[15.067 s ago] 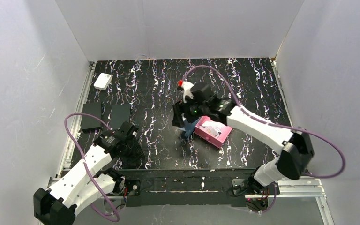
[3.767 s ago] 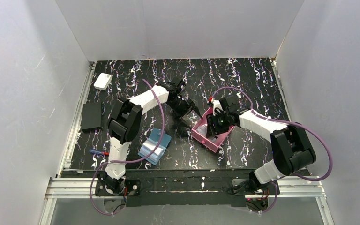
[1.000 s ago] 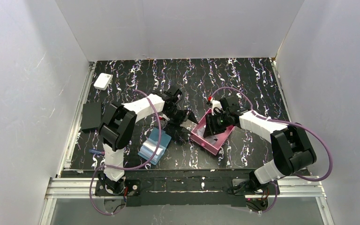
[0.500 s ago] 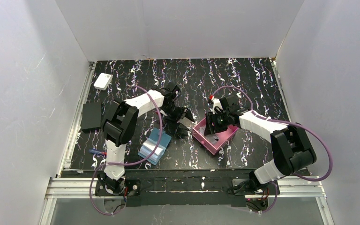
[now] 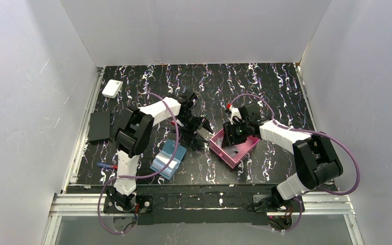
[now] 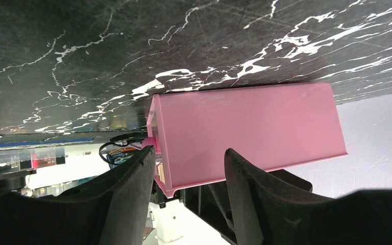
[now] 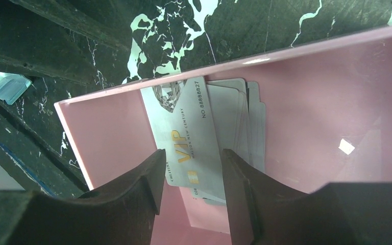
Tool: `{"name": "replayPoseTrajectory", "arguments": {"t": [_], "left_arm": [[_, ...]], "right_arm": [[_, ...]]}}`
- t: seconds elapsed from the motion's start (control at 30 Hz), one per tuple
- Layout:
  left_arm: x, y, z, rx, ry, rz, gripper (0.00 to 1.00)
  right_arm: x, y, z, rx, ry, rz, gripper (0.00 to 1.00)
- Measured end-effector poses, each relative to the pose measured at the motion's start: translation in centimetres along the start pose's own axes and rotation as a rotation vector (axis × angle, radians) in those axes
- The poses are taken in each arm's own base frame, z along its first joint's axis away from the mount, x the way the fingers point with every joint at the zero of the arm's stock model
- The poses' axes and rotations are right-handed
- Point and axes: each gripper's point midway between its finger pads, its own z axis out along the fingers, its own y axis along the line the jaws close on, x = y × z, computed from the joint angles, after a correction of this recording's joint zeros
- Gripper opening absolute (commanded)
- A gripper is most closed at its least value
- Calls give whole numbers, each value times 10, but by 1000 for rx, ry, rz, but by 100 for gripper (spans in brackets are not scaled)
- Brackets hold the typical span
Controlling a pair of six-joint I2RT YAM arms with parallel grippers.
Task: Put the credit cards into the card holder
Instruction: Pick up the credit card from the storage box.
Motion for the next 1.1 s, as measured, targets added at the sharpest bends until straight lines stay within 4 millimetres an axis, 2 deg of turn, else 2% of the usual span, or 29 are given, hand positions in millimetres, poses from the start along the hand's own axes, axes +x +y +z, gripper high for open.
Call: {"name": "replayPoseTrajectory", "arguments": {"t": [0.47, 0.83, 1.1], "left_arm": [[0, 0, 0, -1, 0, 0, 52], [1, -1, -1, 2, 0, 1, 52], [3, -7, -4, 16, 1, 10, 52]], "right_arm": [[2, 6, -2, -34, 9, -12, 35], [4, 19, -12, -79, 35, -4, 29], [0, 39, -20, -176, 50, -6, 28]]}}
